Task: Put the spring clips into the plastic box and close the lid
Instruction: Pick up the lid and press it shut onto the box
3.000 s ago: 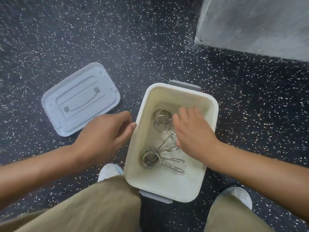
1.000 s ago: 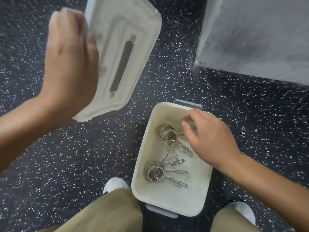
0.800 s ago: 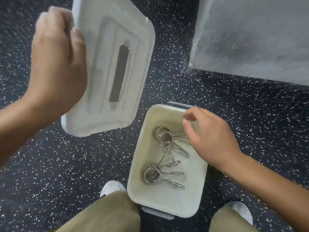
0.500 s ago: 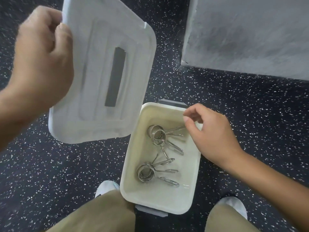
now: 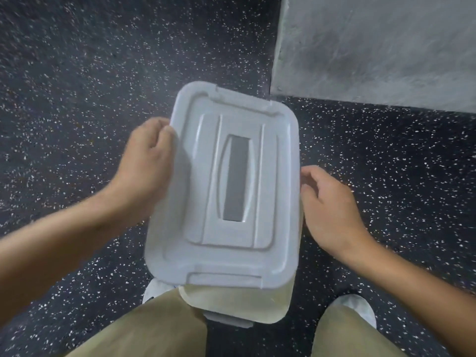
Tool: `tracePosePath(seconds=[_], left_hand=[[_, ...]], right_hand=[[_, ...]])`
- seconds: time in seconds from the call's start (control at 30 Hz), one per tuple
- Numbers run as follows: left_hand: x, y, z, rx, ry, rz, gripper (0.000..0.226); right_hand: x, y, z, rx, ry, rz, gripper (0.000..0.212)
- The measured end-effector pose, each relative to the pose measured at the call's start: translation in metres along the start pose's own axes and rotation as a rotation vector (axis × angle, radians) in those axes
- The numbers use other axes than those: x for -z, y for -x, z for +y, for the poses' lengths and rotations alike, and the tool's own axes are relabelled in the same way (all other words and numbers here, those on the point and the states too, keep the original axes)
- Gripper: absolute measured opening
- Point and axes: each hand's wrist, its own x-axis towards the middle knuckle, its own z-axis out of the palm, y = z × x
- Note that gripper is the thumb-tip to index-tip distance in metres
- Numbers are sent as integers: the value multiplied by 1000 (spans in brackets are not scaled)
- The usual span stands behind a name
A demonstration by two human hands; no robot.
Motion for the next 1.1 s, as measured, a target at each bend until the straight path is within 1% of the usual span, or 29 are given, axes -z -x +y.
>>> tracePosePath(seconds=[0.07, 0.17, 0.2, 0.27, 0.33, 0.43, 0.57, 0.7, 0.77, 0.8, 0.83, 0.87, 0.9, 0.97, 1.03, 1.07, 1.1], left_hand=[[-12, 12, -12, 9, -4, -9, 29], [-26, 29, -30, -38, -38, 3, 26], [-30, 33, -34, -65, -31, 8, 25], [-36, 42, -41, -134, -31, -3, 27], [-42, 52, -54, -160, -29, -47, 30], [-49, 64, -79, -113, -2, -108, 39], [-52, 63, -95, -68, -9, -166, 40], [-51, 58, -88, -129, 14, -270, 46], [-50, 58, -95, -107, -61, -296, 49], [-48, 60, -96, -91, -135, -286, 59], [-45, 64, -97, -126, -210, -275, 68], [-42, 69, -96, -236, -293, -275, 73], [-38, 75, -96, -394, -386, -298, 76], [-30, 89, -96, -688, -573, -413, 82], [-25, 101, -100, -886, -735, -559, 86], [-24, 107, -103, -974, -799, -629, 88], [-25, 112, -107, -1059, -848, -692, 91]], right_hand=[[2, 7, 7, -27, 22, -6, 33], [0, 22, 18, 6, 142, 11, 30], [-1, 28, 21, 12, 169, 17, 32], [-3, 40, 25, -5, 197, 9, 43], [-3, 49, 28, -22, 217, -3, 45], [-6, 60, 30, -37, 295, -44, 38], [-13, 67, 34, -54, 394, -118, 26], [-13, 58, 38, -96, 415, -89, 34], [-12, 53, 36, -110, 446, -102, 40], [-10, 49, 34, -112, 485, -117, 43], [-8, 46, 32, -110, 531, -129, 45], [-5, 41, 28, -106, 572, -136, 45], [-2, 34, 26, -98, 595, -133, 43], [1, 19, 21, -79, 587, -132, 42], [1, 4, 17, -29, 572, -153, 63], [-1, -3, 15, 21, 559, -142, 70], [-4, -10, 12, 81, 544, -121, 73]])
